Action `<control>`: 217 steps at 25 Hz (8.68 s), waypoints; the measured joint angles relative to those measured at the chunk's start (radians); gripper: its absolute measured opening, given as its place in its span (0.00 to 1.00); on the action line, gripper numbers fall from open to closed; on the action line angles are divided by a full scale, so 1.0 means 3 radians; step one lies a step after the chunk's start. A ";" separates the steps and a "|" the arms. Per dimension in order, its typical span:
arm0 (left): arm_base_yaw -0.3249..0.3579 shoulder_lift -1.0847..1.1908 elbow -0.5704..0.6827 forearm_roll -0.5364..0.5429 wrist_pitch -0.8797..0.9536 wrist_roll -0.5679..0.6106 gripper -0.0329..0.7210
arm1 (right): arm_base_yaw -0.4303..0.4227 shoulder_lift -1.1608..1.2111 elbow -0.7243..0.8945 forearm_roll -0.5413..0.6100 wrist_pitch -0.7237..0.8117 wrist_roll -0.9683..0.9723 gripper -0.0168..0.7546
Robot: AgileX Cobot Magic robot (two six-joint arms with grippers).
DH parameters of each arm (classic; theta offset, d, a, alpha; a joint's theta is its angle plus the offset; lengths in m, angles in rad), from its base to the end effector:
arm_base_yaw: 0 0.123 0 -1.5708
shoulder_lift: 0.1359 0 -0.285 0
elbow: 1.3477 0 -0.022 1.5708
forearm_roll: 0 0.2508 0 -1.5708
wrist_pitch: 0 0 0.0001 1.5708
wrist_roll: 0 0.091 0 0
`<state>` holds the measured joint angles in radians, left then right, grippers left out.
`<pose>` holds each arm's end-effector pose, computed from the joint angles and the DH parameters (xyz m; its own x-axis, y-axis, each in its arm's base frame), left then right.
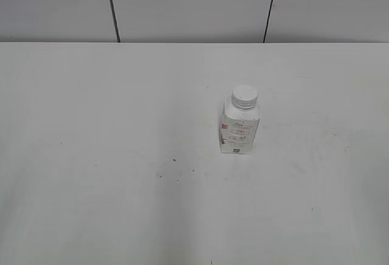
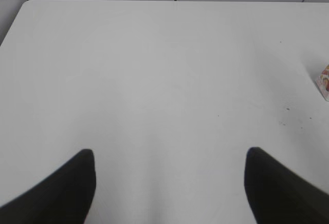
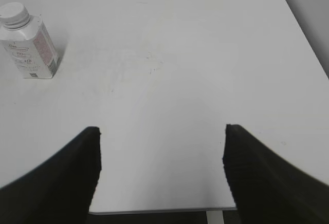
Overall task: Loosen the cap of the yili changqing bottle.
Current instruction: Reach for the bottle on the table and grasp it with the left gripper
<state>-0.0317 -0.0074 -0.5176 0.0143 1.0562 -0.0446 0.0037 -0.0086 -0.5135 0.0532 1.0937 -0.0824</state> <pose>-0.0079 0.0014 0.2825 -0.4298 -0.0239 -0.9026 0.0043 0.9996 -0.0286 -0.0092 0.0043 0.2784 -0.4617 -0.0596 -0.8850 -0.0724 0.9969 -0.0293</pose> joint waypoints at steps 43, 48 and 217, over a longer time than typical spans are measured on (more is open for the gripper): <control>0.0000 0.0000 -0.0014 -0.0005 -0.0022 0.0000 0.77 | 0.0000 0.0000 0.0000 0.0000 0.0000 0.0000 0.78; 0.0000 0.0000 -0.0079 -0.0003 -0.0669 0.0000 0.77 | 0.0000 0.0000 0.0000 0.0000 0.0000 0.0000 0.78; -0.1262 0.8324 -0.3213 0.4745 -0.7368 -0.2106 0.47 | 0.0000 0.0000 0.0000 0.0000 0.0000 0.0000 0.78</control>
<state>-0.4102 2.4897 -1.4816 1.4377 -1.1542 -0.6766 0.0037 -0.0086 -0.5135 0.0532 1.0937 -0.0824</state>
